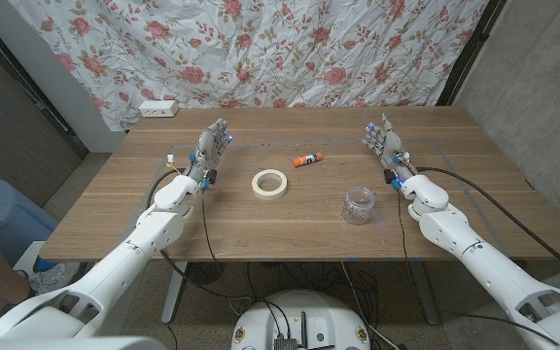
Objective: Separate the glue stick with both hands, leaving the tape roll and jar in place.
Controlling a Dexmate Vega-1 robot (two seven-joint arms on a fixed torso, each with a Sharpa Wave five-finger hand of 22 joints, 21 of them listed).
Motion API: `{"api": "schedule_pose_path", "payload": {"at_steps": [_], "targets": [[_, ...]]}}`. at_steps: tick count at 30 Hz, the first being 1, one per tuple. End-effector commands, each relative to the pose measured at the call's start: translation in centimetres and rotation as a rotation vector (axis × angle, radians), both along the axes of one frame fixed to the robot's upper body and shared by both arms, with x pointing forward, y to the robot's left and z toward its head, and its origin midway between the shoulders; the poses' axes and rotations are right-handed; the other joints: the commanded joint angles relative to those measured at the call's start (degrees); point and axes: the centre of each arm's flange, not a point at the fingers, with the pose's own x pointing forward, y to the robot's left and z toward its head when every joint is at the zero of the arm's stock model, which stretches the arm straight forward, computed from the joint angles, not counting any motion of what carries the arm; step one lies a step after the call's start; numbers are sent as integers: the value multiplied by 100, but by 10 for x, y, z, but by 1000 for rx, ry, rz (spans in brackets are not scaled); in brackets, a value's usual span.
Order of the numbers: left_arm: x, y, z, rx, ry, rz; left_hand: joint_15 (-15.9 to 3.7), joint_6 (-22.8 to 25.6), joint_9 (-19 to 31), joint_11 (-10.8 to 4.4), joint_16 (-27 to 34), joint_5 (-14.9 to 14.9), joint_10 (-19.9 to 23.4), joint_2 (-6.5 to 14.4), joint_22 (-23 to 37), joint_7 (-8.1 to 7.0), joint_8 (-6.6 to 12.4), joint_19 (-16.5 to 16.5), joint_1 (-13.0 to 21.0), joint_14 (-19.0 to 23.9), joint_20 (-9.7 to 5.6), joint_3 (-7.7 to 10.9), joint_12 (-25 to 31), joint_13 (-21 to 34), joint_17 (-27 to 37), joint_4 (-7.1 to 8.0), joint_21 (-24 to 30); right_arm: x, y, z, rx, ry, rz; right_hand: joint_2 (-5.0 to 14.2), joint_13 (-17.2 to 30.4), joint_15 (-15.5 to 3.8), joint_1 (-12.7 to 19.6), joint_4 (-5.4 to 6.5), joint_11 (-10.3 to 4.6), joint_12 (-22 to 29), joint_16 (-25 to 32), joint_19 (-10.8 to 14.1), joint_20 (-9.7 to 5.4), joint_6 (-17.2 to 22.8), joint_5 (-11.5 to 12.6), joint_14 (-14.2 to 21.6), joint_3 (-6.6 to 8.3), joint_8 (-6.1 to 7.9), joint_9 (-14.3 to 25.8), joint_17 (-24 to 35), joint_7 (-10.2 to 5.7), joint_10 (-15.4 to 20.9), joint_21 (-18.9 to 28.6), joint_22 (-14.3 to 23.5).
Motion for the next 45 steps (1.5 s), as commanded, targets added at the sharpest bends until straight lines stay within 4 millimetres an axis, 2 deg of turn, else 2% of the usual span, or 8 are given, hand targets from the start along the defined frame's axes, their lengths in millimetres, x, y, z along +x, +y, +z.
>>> {"api": "schedule_pose_path", "payload": {"at_steps": [1,15,28,34,36,38,40,45], "targets": [[-4,9,1,3,2,-7,20,3,15,10,44,33,-36,538,7,26,22,-26,15,-28,-37,49,34,10,18,-10,33,-14,11,9,-62,-47,-21,5,3,-40,41,11,-6,25,24,17,-57,40,29,11,20,19,21,-8,-17,5,-19,20],[-3,12,-2,3,-5,-9,12,1,14,-36,75,36,88,534,4,0,29,57,35,97,-36,64,79,8,5,-50,75,-24,17,30,-240,-55,-57,8,-9,-54,64,-48,-26,-2,-7,-26,-108,-9,48,-85,42,2,19,-86,-49,-74,-118,19],[0,12,-3,-7,-11,-1,-13,257,17,-31,97,33,339,522,3,-3,102,119,37,290,42,81,133,3,2,-75,89,-33,19,50,-440,-91,-121,8,-21,-97,202,-189,-115,-20,-14,-52,-117,-43,67,-139,111,0,18,-206,-160,-161,-240,19],[-1,9,-5,-8,-5,13,-22,285,17,-28,96,33,361,524,3,8,103,137,39,314,37,86,131,3,1,-80,94,-31,17,57,-494,-90,-103,5,-23,-97,233,-225,-120,-22,-17,-107,-128,-64,67,-165,127,-4,18,-243,-181,-187,-295,20],[-2,8,-4,-12,-3,22,-33,289,17,-27,94,33,375,523,3,6,99,143,40,325,32,89,131,3,0,-83,95,-30,17,61,-514,-93,-110,16,-25,-104,276,-262,-119,-17,-17,-127,-137,-28,68,-181,152,14,19,-272,-200,-191,-328,20],[-3,7,-5,-22,0,32,-32,290,17,-25,91,33,367,524,3,6,96,151,42,328,30,91,124,3,-1,-86,97,-30,16,65,-523,-93,-118,29,-22,-110,371,-356,-149,47,-4,-99,-139,170,59,-191,208,80,25,-353,-225,-47,-383,23],[-3,5,-4,-26,1,38,-31,444,20,-18,76,36,369,537,3,-71,137,161,56,341,39,111,109,3,-6,-104,95,-28,16,69,-537,-92,-113,35,-21,-119,406,-390,-158,35,-4,-93,-145,143,54,-202,229,62,25,-380,-281,-72,-401,24],[-4,2,-4,-32,9,44,-65,566,19,-34,77,38,411,542,2,-77,150,213,70,392,37,132,109,3,-9,-126,108,-28,18,84,-624,-106,-143,67,-21,-131,560,-525,-161,-5,-20,-115,-149,64,31,-290,318,20,24,-464,-318,-190,-466,26]]}}
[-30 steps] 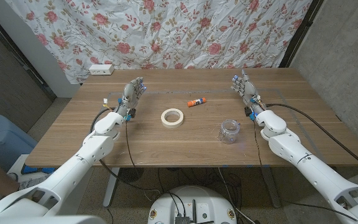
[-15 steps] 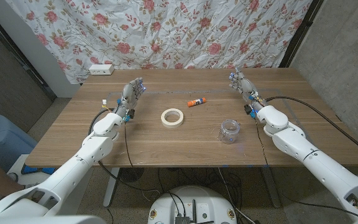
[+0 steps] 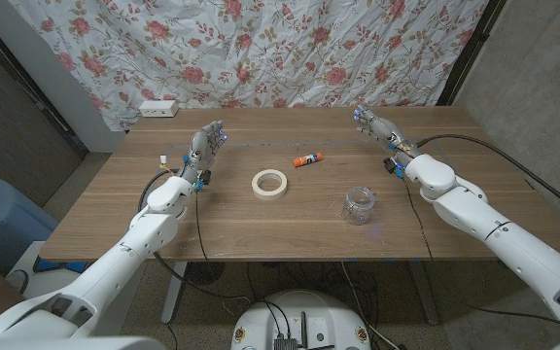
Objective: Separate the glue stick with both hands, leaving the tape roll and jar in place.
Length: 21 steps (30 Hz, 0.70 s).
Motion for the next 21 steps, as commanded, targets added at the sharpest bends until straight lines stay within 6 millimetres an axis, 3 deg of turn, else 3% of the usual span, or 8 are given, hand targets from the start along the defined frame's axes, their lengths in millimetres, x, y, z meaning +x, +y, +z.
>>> {"api": "schedule_pose_path", "payload": {"at_steps": [1,5,13,21], "targets": [[-2,-8,-1,-20,18,33,-10,82,21,-32,38,37,49,517,19,9,36,87,48,65,-8,40,4,20,6,-47,55,2,0,27,-174,-13,-43,40,6,4,134,-118,0,-17,-17,-28,-25,-69,-13,-92,61,-25,27,-52,-50,-134,-63,28],[-4,-9,-2,-26,13,57,17,102,21,-44,44,36,78,510,20,11,24,161,57,124,33,51,4,20,3,-67,76,1,5,36,-346,-6,-105,23,6,26,165,-166,-19,-34,-36,-65,7,-183,-34,-188,77,-62,28,-91,-86,-218,-101,30],[-4,-9,-5,-34,23,88,-23,195,22,-67,39,34,156,503,20,38,26,226,72,186,32,73,12,21,1,-100,85,-5,19,53,-491,-21,-133,14,8,144,334,-357,-68,-43,-49,-231,97,-402,-82,-423,165,-90,32,-213,-213,-410,-189,34],[0,-10,-8,-34,35,81,-32,219,23,-87,38,32,188,503,21,34,13,256,81,237,50,90,9,21,-1,-121,85,-6,34,63,-604,-50,-167,26,11,252,383,-441,-139,-51,-45,-313,226,-548,-119,-586,198,-90,35,-265,-292,-540,-207,38]]}}
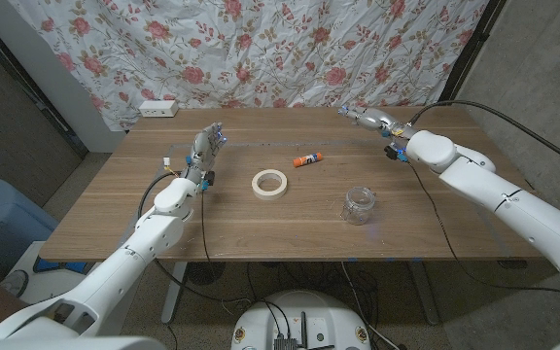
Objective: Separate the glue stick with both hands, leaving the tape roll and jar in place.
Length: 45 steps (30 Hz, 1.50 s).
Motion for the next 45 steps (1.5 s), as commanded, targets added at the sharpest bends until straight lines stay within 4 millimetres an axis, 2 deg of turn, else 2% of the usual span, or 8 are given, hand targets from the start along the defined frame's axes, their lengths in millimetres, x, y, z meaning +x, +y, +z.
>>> {"api": "schedule_pose_path", "payload": {"at_steps": [1,6,8,15,27,30,43,45], "targets": [[3,-2,-4,1,19,2,-4,60,23,-28,36,32,63,480,20,13,11,56,60,19,28,21,7,20,-1,-53,53,-3,19,20,-211,-40,-67,10,12,58,107,-82,-36,-5,0,-41,45,-89,-33,-136,40,-24,11,-18,-57,-73,-18,10],[5,-3,-4,3,21,-5,-15,-92,23,-31,16,29,77,477,21,-76,-67,67,62,21,32,40,-8,21,2,-71,41,-3,31,29,-298,-54,-88,2,13,56,220,-203,-106,7,18,-112,153,-193,-62,-199,93,-17,13,-68,-135,-125,-27,12],[4,-3,-4,6,25,-3,-59,-168,24,-56,1,28,78,483,19,-127,-90,23,72,10,-110,58,-21,20,0,-94,13,-2,36,32,-342,-56,-103,-20,14,57,277,-269,-113,5,21,-136,176,-281,-80,-242,114,-27,14,-93,-207,-170,-26,13],[1,-2,-6,19,41,-2,-141,-211,23,-127,-9,26,73,488,16,-103,-95,-22,94,19,-235,80,-36,19,-8,-140,-13,-2,54,42,-481,-79,-144,-119,17,124,300,-360,-106,2,28,-195,266,-463,-122,-336,94,-38,17,-137,-200,-276,-26,15],[-4,1,-5,45,35,4,-181,-252,22,-147,-11,24,84,492,15,-109,-96,-70,104,33,-226,96,-41,18,-9,-170,-31,4,80,58,-661,-48,-162,-194,25,297,583,-656,-71,10,46,-313,423,-796,-179,-511,196,-8,28,-225,-185,-479,-21,15],[-4,2,-5,45,38,5,-184,-226,21,-157,-7,23,104,495,15,-116,-83,-69,106,47,-220,102,-37,17,-8,-177,-30,7,86,62,-702,-27,-159,-223,29,318,699,-759,-80,30,62,-333,473,-872,-193,-523,238,3,30,-246,-284,-483,-19,14],[-6,6,-9,39,53,18,-177,-159,21,-210,3,21,180,510,14,-113,-57,-46,95,89,-212,116,-20,17,-1,-169,-20,5,100,74,-832,-20,-185,-271,47,426,1061,-986,-126,112,106,-395,616,-836,-225,-520,389,88,40,-297,-321,-339,-18,10],[-5,5,-10,40,53,18,-178,-153,21,-212,4,21,182,511,14,-113,-55,-41,94,92,-211,117,-21,17,-1,-168,-18,5,100,75,-849,-25,-180,-287,54,470,1179,-1024,-113,136,133,-374,689,-807,-227,-471,440,111,43,-310,-320,-277,-5,9]]}}
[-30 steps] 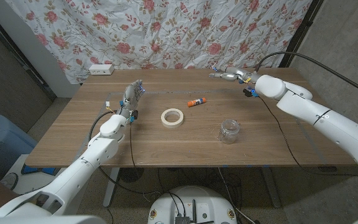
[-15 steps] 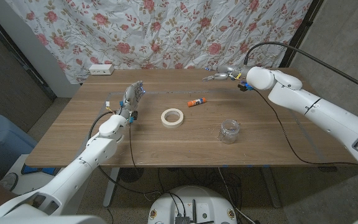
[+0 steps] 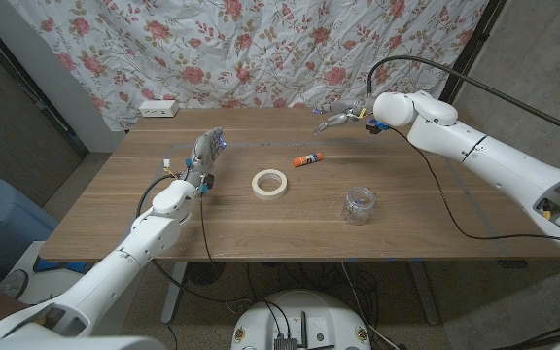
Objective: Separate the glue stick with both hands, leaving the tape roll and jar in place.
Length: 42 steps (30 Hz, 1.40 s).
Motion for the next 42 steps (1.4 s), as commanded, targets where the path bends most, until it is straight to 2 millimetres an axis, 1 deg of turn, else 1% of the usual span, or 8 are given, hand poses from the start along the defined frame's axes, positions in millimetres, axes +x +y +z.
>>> {"api": "schedule_pose_path", "payload": {"at_steps": [1,4,7,12,19,30,35,42], "targets": [[0,1,-3,1,8,8,-24,68,22,-54,4,21,20,497,14,-1,34,23,47,25,-5,25,2,17,11,-8,19,-1,14,13,-125,9,-21,-43,32,109,251,-85,27,60,83,54,156,97,-13,75,95,89,15,-18,-56,156,28,11],[-1,0,-4,-1,7,9,-26,80,22,-57,2,20,27,499,14,4,37,32,44,27,-11,29,1,18,12,-5,22,-2,18,14,-158,9,-34,-108,46,78,397,-102,68,110,128,145,206,174,-24,176,146,120,19,-32,-68,301,55,10],[-1,-1,-5,-3,8,16,-29,88,22,-76,2,20,46,502,14,7,38,39,40,31,-9,31,5,18,14,-1,24,-2,23,15,-174,10,-33,-153,57,73,484,-102,48,151,155,180,237,189,-27,247,176,123,22,-40,-81,424,60,10],[0,-3,-9,-12,14,15,-37,121,22,-67,4,20,70,504,14,19,47,46,34,45,-9,36,8,18,15,6,26,1,33,16,-233,10,-47,-174,65,108,578,-105,9,147,179,210,284,155,-24,308,214,108,24,-44,-99,436,62,10],[0,-6,-10,-9,17,7,-33,140,22,-66,2,20,87,507,14,22,48,52,32,53,-9,44,6,18,15,10,26,5,44,16,-299,6,-50,-215,73,121,706,-112,48,156,190,214,355,169,-28,340,262,116,27,-46,-112,493,52,9],[-2,-7,-12,-10,20,8,-37,151,22,-70,0,20,91,508,14,26,43,61,26,65,-9,56,-5,19,15,17,27,12,62,8,-376,8,-37,-341,79,128,904,-112,44,169,243,359,302,278,-52,488,313,155,32,-48,-98,594,86,11],[-3,-9,-14,-11,25,8,-30,153,23,-69,-2,20,104,509,14,23,41,68,25,68,3,61,-3,19,14,18,28,15,69,3,-401,23,-36,-423,80,162,979,-86,-53,139,219,212,332,176,-59,442,325,105,32,-46,-151,569,18,13],[-4,-10,-17,-1,34,16,-27,167,23,-55,-3,19,110,511,14,26,43,71,19,70,8,66,-6,20,17,27,28,18,78,-3,-437,28,-32,-456,80,185,1004,-66,-74,129,209,188,333,130,-61,419,329,85,33,-45,-179,571,12,14]]}}
